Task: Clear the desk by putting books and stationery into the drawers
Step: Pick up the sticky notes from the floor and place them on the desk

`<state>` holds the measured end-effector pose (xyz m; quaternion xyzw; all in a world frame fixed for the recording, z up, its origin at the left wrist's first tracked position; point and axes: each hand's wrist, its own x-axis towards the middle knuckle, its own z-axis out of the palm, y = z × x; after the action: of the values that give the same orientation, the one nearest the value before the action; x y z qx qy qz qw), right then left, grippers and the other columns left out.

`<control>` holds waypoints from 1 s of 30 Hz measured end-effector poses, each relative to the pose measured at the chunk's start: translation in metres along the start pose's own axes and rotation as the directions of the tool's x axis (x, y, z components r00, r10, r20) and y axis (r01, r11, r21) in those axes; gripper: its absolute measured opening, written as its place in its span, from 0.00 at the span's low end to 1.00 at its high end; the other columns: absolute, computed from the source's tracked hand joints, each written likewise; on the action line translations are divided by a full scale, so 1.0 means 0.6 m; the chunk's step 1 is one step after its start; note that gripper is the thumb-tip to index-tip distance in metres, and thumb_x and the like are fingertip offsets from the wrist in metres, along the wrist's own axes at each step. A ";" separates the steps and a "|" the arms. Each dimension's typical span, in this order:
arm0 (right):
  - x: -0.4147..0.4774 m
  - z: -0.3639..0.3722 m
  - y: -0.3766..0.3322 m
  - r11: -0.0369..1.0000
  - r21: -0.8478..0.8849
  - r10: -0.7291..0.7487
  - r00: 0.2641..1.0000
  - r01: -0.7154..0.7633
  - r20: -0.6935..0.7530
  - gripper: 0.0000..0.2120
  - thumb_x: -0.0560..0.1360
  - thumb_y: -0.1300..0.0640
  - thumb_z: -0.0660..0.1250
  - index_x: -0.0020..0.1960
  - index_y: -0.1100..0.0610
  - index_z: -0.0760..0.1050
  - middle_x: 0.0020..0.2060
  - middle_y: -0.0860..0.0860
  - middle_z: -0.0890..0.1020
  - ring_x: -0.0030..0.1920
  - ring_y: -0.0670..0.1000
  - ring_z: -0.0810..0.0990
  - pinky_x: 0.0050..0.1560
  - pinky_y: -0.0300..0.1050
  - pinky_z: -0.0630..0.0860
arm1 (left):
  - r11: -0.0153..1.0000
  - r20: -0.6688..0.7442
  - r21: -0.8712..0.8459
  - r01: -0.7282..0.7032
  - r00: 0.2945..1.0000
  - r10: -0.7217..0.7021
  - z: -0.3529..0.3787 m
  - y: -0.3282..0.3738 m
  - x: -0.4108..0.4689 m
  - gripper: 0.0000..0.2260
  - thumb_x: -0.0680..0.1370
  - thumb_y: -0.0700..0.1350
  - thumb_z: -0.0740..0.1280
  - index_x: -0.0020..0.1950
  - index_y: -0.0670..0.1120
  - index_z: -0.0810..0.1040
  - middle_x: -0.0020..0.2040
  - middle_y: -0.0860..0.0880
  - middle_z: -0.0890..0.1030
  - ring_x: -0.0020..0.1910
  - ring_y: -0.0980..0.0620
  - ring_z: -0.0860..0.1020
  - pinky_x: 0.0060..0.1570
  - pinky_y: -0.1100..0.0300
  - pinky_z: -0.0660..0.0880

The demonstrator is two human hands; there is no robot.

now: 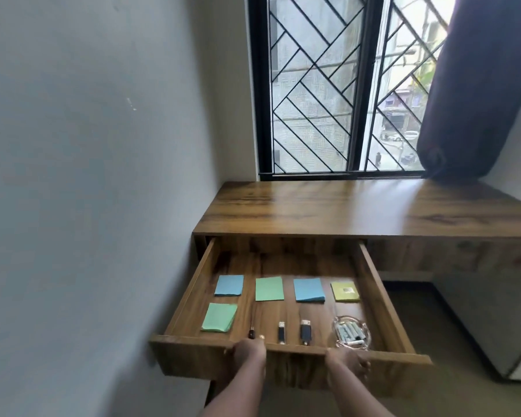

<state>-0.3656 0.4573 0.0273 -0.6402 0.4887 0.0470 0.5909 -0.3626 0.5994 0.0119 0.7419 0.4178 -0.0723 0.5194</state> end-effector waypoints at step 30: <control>0.161 0.149 -0.226 0.960 -0.253 -0.131 0.991 0.122 -0.017 0.31 0.77 0.58 0.66 0.70 0.76 0.57 0.68 0.68 0.66 0.69 0.61 0.69 0.63 0.46 0.69 | 0.963 -0.026 -0.264 0.049 0.998 -0.058 0.137 0.201 0.235 0.28 0.77 0.43 0.68 0.72 0.37 0.60 0.60 0.37 0.76 0.60 0.39 0.76 0.57 0.52 0.75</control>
<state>-0.1771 0.4501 0.0358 -0.7405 0.4466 0.0599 0.4985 -0.1619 0.5944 -0.0157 0.6558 0.4523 -0.0176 0.6041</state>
